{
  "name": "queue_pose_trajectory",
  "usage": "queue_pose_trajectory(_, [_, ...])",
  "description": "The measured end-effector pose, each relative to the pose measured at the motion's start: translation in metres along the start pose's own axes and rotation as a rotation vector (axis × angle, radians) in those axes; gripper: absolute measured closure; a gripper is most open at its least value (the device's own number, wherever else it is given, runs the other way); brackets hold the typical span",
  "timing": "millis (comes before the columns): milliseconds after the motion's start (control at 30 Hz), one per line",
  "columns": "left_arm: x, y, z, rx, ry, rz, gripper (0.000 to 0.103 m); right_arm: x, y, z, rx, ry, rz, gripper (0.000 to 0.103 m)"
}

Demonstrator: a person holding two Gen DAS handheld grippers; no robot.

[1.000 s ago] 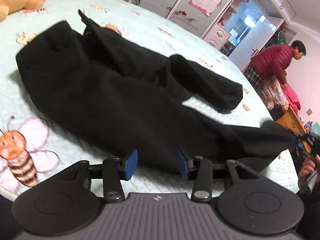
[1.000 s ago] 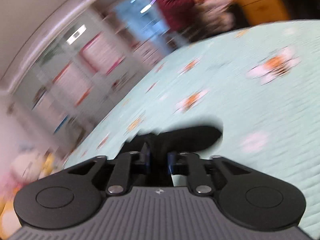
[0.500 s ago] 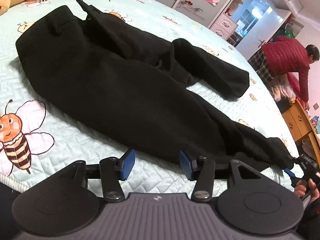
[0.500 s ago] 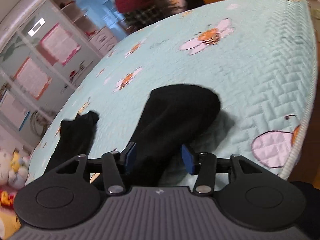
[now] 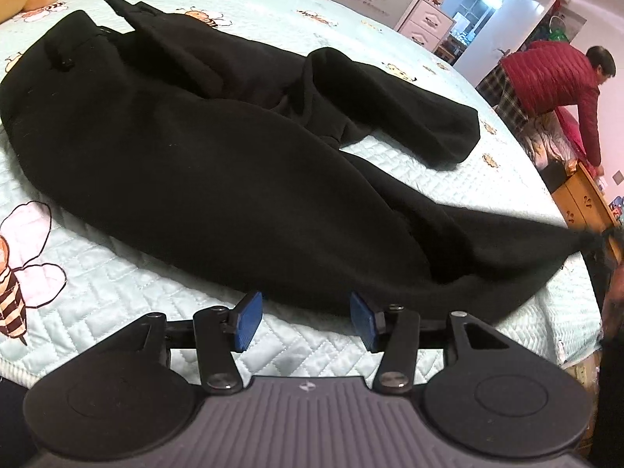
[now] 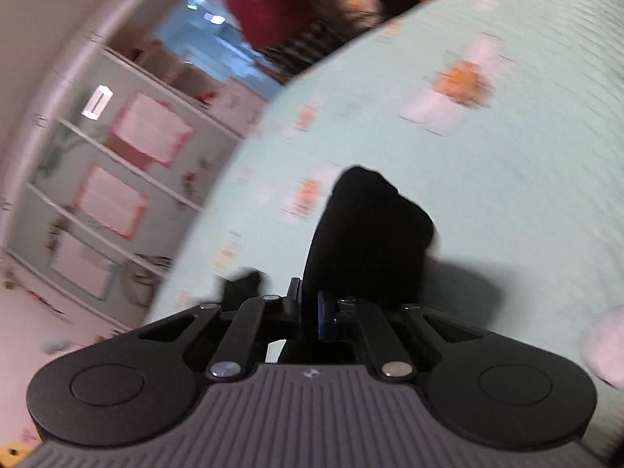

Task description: Fold clothes

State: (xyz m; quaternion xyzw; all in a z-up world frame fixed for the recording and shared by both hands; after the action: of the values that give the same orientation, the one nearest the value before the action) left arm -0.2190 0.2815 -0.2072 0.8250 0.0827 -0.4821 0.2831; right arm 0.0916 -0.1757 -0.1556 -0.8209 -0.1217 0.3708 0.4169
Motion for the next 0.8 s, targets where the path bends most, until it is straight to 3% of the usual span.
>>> queue_pose_trajectory(33, [0.000, 0.001, 0.000, -0.001, 0.001, 0.000, 0.050, 0.019, -0.014, -0.009, -0.032, -0.030, -0.005, 0.090])
queue_pose_trajectory(100, [-0.002, 0.003, 0.000, 0.000, 0.011, 0.002, 0.050, 0.056, -0.041, -0.026, -0.097, -0.089, -0.015, 0.065])
queue_pose_trajectory(167, [-0.007, 0.002, 0.002, -0.003, 0.024, 0.001, 0.048, 0.074, -0.047, -0.034, -0.126, -0.103, 0.047, 0.065])
queue_pose_trajectory(233, [-0.007, -0.006, 0.003, -0.021, 0.019, -0.003, 0.045, 0.066, -0.038, -0.030, -0.120, -0.082, 0.028, 0.060])
queue_pose_trajectory(300, [-0.007, -0.014, 0.005, -0.039, 0.014, -0.006, 0.045, 0.054, -0.025, -0.023, -0.110, -0.058, -0.003, 0.047])
queue_pose_trajectory(600, [0.005, -0.005, 0.003, -0.027, -0.009, 0.002, 0.045, 0.028, 0.032, 0.004, -0.100, -0.007, 0.113, 0.045])
queue_pose_trajectory(800, [0.003, -0.004, 0.007, -0.021, -0.006, -0.032, 0.045, 0.087, -0.026, -0.014, -0.498, -0.030, 0.219, 0.037])
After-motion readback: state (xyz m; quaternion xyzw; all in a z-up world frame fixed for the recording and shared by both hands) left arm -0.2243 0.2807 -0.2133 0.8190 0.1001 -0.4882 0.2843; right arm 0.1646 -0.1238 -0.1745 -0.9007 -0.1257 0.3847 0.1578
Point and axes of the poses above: each gripper's, at about its wrist camera, not at the fingertips, and x roughly the way its jaws point, y to its right, z to its underside, the point moved 10 cm from there along x, roughly the way its jaws point, and after that the axes turned 13 degrees about -y, right-handed, at the moved point
